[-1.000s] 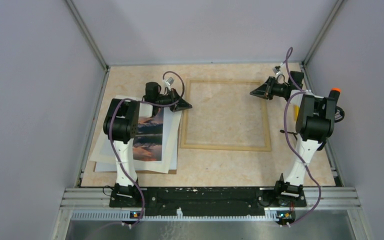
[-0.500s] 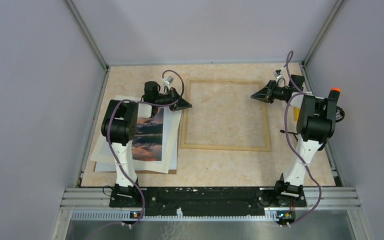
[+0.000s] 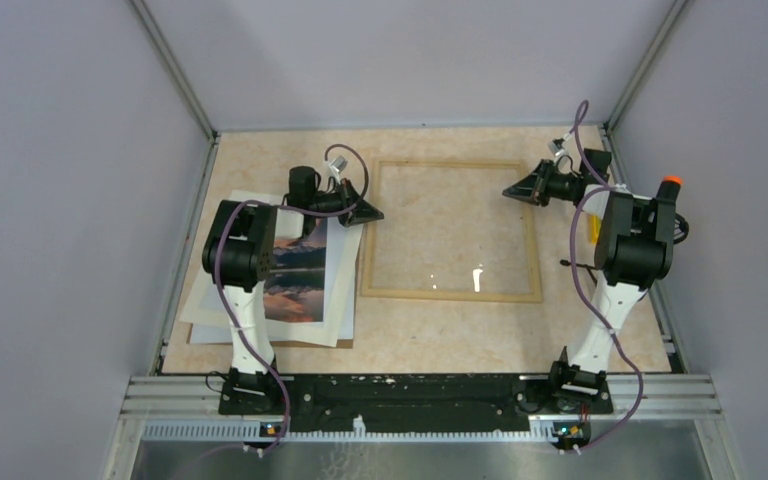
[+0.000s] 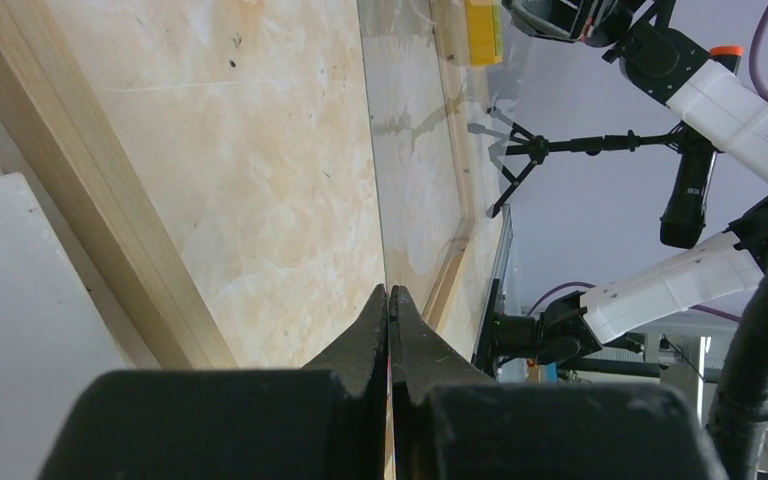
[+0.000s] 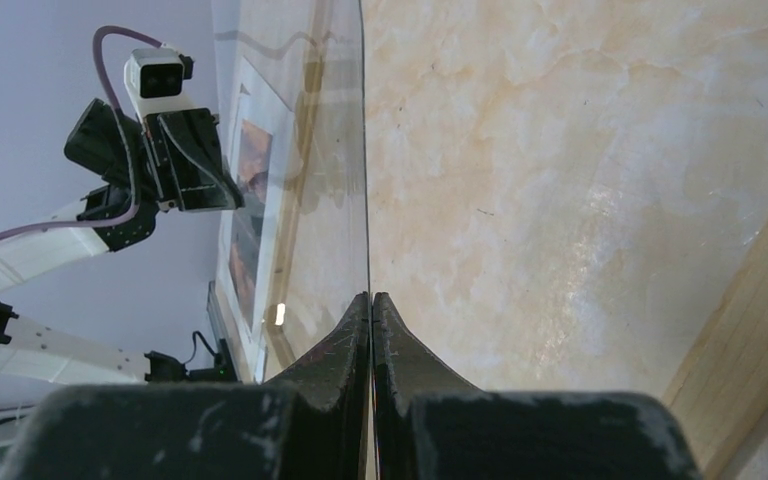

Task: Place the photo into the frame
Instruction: Place the photo frame item in the photo frame.

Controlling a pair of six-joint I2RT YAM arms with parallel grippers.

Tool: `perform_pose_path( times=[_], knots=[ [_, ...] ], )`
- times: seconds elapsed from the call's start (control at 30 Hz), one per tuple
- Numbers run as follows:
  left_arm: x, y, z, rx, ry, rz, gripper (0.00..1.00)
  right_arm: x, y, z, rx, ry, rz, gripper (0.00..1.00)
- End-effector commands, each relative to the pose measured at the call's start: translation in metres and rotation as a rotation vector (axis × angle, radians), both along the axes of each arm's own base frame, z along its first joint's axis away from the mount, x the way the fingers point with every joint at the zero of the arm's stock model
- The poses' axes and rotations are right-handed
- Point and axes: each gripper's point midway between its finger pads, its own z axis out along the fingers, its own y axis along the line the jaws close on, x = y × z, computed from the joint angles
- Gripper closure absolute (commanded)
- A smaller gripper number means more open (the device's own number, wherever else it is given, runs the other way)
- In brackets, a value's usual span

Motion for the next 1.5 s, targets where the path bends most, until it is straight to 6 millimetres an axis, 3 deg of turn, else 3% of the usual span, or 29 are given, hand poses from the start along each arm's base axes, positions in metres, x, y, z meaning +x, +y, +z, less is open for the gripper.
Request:
perform_pose_path(
  times=[0.0,0.43,0.73,1.07,1.47],
  knots=[
    [-0.003,-0.004,0.032,-0.028,-0.102,-0.035,1.00,0.001,-0.005,0.017,-0.034,-0.079,0.005,1.00],
    [-0.008,-0.012,0.026,-0.028,-0.081,-0.057,1.00,0.004,-0.011,-0.003,-0.066,-0.027,-0.016,0.99],
    [-0.009,-0.014,0.024,-0.027,-0.077,-0.062,1.00,0.007,-0.015,-0.008,-0.073,-0.015,-0.031,0.90],
    [-0.006,-0.014,0.018,0.008,-0.069,-0.058,1.00,0.007,-0.020,-0.013,-0.112,0.000,-0.050,0.72],
    [-0.004,-0.012,0.008,0.043,-0.045,-0.050,1.00,0.008,-0.025,-0.020,-0.159,0.025,-0.072,0.64]
  ],
)
